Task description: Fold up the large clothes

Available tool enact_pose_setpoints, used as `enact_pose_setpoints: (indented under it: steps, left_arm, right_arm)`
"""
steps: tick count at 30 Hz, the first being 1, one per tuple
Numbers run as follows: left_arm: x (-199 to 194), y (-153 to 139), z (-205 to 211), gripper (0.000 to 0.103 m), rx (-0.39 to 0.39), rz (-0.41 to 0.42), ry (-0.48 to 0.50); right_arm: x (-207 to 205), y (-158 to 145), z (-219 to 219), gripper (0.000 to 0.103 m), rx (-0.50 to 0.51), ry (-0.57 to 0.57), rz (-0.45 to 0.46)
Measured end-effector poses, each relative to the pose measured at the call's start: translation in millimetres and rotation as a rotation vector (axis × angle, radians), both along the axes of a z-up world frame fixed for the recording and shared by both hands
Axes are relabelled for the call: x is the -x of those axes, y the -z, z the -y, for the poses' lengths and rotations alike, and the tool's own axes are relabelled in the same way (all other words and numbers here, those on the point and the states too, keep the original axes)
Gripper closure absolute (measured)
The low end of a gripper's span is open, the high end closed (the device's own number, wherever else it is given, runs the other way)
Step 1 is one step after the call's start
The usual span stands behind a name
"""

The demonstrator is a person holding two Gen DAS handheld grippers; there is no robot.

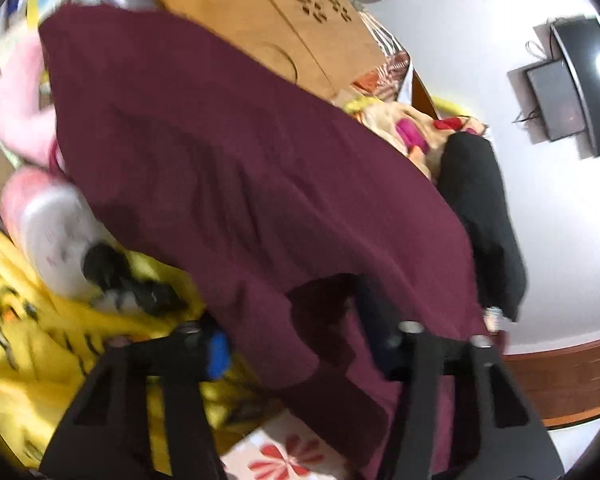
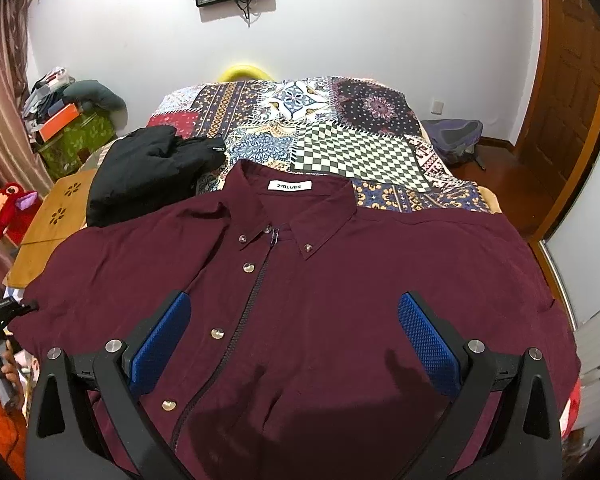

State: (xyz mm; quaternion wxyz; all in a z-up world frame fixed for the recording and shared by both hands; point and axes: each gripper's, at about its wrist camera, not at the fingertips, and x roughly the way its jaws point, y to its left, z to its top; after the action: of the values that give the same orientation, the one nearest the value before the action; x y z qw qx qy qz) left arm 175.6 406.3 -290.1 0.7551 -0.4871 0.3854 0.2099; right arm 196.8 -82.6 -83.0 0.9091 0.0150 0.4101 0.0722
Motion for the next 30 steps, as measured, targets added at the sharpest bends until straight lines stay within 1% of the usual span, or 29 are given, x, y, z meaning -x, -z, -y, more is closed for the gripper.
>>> enact_pose_setpoints:
  steps: [1, 3, 4, 5, 6, 7, 8, 9, 12, 13, 14, 16, 17, 19, 20, 21, 23, 25, 27, 30]
  left_arm:
    - [-2.5, -5.0, 2.6, 0.071, -0.050, -0.023, 0.003]
    - [-7.5, -19.2, 9.2, 0.081, -0.185, -0.074, 0.012]
    - [-6.6, -25.3, 12.0, 0.083, -0.241, -0.091, 0.015]
    - [-8.0, -37.6, 20.4, 0.085, -0.330, -0.109, 0.023]
    - [-12.0, -55.5, 34.6, 0.086, -0.454, -0.126, 0.039]
    - [-13.2, -67.9, 43.6, 0.087, -0.535, -0.128, 0.049]
    - [-16.8, -76.0, 49.1, 0.088, -0.576, -0.120, 0.058]
    - [-19.8, -93.9, 60.1, 0.089, -0.628, -0.087, 0.075]
    - [-26.4, -134.7, 77.7, 0.093, -0.672, 0.026, 0.117]
    - [-27.0, -143.0, 83.6, 0.093, -0.687, 0.048, 0.129]
    - [-30.6, -161.0, 97.5, 0.093, -0.714, 0.094, 0.160]
    - [-34.6, -181.1, 116.6, 0.093, -0.735, 0.155, 0.209]
    - [-38.9, -193.3, 133.1, 0.093, -0.738, 0.204, 0.259]
    - [-52.8, -203.9, 157.6, 0.093, -0.723, 0.259, 0.341]
    - [-61.5, -204.5, 167.3, 0.093, -0.717, 0.265, 0.367]
    - [-69.8, -202.8, 184.4, 0.093, -0.700, 0.271, 0.430]
    - [-74.8, -194.5, 207.1, 0.093, -0.671, 0.271, 0.499]
    - [-86.0, -178.6, 227.4, 0.093, -0.613, 0.246, 0.571]
    - [-95.1, -157.0, 245.5, 0.093, -0.547, 0.198, 0.639]
    - [-97.5, -125.2, 268.7, 0.093, -0.483, 0.123, 0.723]
  right_arm:
    - [0.7, -1.1, 0.8, 0.000, -0.001, 0.002, 0.002]
    - [1.8, -2.9, 1.3, 0.000, -0.006, 0.004, 0.005]
    - [2.7, -4.1, 2.2, 0.000, -0.009, 0.004, 0.009]
    - [4.3, -5.2, 2.1, 0.000, -0.009, 0.005, 0.012]
    - [5.6, -6.5, 2.9, 0.000, -0.008, 0.007, 0.017]
    - [6.9, -7.8, 3.7, 0.000, -0.007, 0.009, 0.023]
    - [8.1, -9.0, 3.8, 0.000, -0.007, 0.011, 0.026]
    - [9.1, -10.2, 5.4, 0.000, -0.011, 0.013, 0.029]
    - [13.9, -13.6, 9.4, 0.000, -0.031, 0.018, 0.041]
    - [15.3, -14.6, 11.5, 0.000, -0.036, 0.021, 0.047]
    - [16.9, -15.6, 12.9, 0.000, -0.037, 0.025, 0.051]
    - [18.9, -16.2, 16.8, 0.000, -0.042, 0.029, 0.056]
    - [19.9, -16.4, 18.8, 0.000, -0.044, 0.030, 0.057]
    - [22.2, -16.0, 24.1, 0.000, -0.049, 0.036, 0.061]
    - [24.4, -16.7, 25.7, 0.000, -0.050, 0.038, 0.063]
    - [25.5, -16.9, 27.6, 0.000, -0.049, 0.040, 0.065]
    - [29.0, -17.3, 32.1, 0.000, -0.045, 0.044, 0.072]
    - [32.7, -18.0, 36.3, 0.000, -0.038, 0.048, 0.081]
    - [35.8, -18.0, 40.0, 0.000, -0.030, 0.053, 0.086]
    - [40.2, -17.3, 44.1, 0.000, -0.025, 0.056, 0.088]
